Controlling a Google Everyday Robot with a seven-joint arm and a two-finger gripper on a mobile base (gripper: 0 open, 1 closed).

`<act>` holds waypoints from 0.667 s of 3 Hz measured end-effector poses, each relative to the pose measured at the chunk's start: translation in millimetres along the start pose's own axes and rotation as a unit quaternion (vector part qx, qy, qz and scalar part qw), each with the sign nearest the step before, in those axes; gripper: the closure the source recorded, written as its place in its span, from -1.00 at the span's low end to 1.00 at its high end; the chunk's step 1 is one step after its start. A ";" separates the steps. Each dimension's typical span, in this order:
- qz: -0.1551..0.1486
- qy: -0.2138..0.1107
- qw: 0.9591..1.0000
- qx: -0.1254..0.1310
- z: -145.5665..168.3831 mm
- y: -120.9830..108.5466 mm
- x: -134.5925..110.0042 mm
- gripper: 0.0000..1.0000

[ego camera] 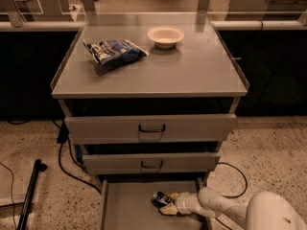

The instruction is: Place pepsi can into bottom drawer

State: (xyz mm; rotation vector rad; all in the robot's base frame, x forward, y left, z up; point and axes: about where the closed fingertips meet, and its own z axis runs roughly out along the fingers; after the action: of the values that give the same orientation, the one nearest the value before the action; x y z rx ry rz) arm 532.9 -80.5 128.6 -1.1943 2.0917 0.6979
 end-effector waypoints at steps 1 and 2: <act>0.000 0.000 1.000 0.000 0.1 -0.5 -0.1 0.65; 0.000 0.000 1.000 0.000 0.2 -0.5 -0.2 0.18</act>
Offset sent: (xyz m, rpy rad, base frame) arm 0.0005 0.0000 -0.0001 0.0006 0.0001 0.0006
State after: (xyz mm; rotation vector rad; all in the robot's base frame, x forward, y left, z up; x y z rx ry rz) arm 533.4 -80.5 128.5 -1.1947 2.0912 0.6989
